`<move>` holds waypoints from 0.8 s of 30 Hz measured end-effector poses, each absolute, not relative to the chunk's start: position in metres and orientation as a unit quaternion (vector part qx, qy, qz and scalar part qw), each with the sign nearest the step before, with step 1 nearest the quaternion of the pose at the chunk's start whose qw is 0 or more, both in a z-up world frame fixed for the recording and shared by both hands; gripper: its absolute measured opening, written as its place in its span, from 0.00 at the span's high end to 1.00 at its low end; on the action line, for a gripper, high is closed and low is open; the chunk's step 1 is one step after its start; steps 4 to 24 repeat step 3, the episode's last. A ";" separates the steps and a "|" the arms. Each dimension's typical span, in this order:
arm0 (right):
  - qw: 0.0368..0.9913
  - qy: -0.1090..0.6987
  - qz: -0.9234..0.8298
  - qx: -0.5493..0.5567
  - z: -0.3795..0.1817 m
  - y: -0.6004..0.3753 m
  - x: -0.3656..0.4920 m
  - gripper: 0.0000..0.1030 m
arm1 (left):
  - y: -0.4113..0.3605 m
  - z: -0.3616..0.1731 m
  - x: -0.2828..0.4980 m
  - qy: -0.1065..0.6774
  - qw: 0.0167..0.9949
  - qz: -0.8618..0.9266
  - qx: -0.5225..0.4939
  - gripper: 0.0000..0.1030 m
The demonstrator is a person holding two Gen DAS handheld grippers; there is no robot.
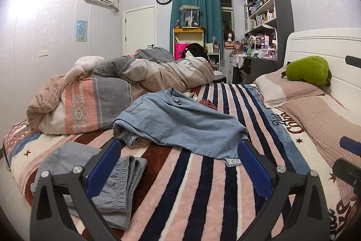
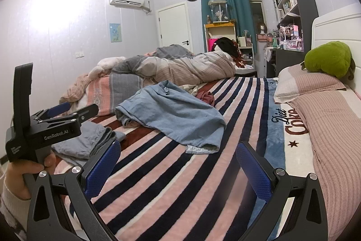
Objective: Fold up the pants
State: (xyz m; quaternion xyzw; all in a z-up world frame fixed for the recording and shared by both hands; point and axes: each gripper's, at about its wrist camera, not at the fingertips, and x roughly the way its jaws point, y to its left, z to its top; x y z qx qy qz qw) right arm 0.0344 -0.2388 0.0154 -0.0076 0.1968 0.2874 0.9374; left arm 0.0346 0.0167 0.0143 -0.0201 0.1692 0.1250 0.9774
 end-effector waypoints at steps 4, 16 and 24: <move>0.938 0.197 0.287 -0.007 0.015 -0.239 0.035 0.01 | 0.016 0.014 0.034 0.167 0.978 0.126 -0.020 0.01; 0.938 0.197 0.287 -0.007 0.015 -0.239 0.035 0.01 | 0.016 0.014 0.034 0.167 0.978 0.126 -0.020 0.01; 0.938 0.197 0.287 -0.007 0.015 -0.239 0.035 0.01 | 0.016 0.014 0.034 0.167 0.978 0.126 -0.020 0.01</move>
